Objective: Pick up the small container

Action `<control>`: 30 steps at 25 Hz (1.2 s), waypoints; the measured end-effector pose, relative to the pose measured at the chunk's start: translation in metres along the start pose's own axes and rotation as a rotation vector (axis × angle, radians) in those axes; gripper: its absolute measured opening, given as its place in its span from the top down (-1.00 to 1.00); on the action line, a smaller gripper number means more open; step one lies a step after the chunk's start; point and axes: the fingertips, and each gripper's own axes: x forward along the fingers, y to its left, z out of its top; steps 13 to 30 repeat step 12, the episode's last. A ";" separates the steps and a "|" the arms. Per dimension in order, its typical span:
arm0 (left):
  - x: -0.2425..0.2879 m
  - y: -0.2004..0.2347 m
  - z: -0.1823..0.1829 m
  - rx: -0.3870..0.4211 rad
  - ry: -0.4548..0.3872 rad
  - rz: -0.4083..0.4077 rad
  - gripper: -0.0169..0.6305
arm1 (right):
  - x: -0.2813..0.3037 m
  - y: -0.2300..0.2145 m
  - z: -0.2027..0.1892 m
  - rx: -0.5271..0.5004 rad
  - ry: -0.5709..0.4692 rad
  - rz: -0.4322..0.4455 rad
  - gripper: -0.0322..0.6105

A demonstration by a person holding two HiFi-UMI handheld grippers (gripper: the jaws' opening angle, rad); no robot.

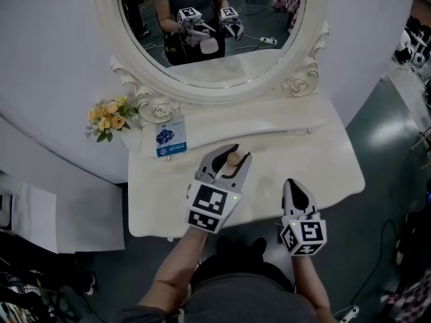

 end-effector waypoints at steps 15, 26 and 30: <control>-0.002 -0.005 -0.003 0.002 0.011 0.015 0.57 | -0.008 -0.004 0.000 -0.006 0.001 0.003 0.89; -0.002 -0.005 -0.003 0.002 0.011 0.015 0.57 | -0.008 -0.004 0.000 -0.006 0.001 0.003 0.89; -0.002 -0.005 -0.003 0.002 0.011 0.015 0.57 | -0.008 -0.004 0.000 -0.006 0.001 0.003 0.89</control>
